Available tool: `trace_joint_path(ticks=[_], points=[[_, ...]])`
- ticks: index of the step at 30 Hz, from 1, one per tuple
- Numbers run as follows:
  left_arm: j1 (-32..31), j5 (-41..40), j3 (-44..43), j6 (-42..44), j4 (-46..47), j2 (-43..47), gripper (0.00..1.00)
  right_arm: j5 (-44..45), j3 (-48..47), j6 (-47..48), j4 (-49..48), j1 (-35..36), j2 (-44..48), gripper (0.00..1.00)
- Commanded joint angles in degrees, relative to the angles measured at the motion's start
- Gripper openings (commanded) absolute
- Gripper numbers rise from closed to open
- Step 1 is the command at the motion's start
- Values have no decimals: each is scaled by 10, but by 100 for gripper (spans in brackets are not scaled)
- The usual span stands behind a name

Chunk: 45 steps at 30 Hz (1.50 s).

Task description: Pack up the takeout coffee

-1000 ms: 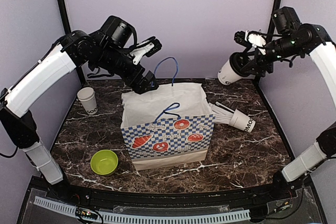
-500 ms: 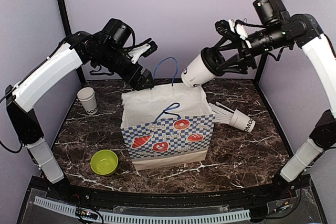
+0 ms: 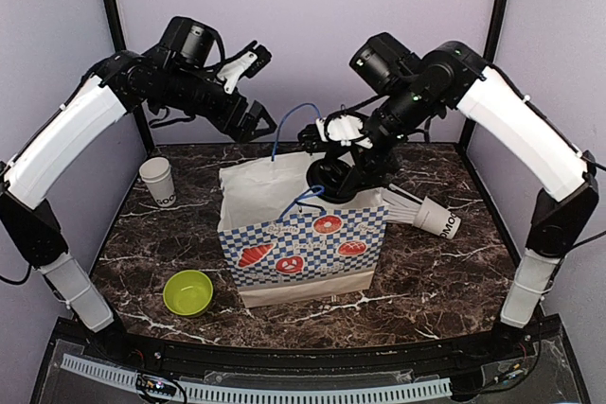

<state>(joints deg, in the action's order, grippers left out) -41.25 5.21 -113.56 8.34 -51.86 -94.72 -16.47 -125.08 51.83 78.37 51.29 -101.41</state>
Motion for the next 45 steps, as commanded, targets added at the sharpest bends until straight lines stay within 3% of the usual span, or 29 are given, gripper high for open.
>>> trace_joint_path(ticks=[1,11,15,25,32,45], points=[[31,-44,18,-7,79,70,99,76,-5,-2,28,39,-14,55],[143,-57,127,-42,195,109,99,212,84,-34,24,167,32,55],[174,0,183,-57,246,119,99,230,149,-60,8,216,58,55],[177,107,265,-78,293,122,98,296,277,-91,-18,292,111,54],[177,133,307,-93,317,137,98,370,329,-94,-38,353,119,54],[177,184,370,-138,373,165,96,460,361,-60,-137,363,123,51]])
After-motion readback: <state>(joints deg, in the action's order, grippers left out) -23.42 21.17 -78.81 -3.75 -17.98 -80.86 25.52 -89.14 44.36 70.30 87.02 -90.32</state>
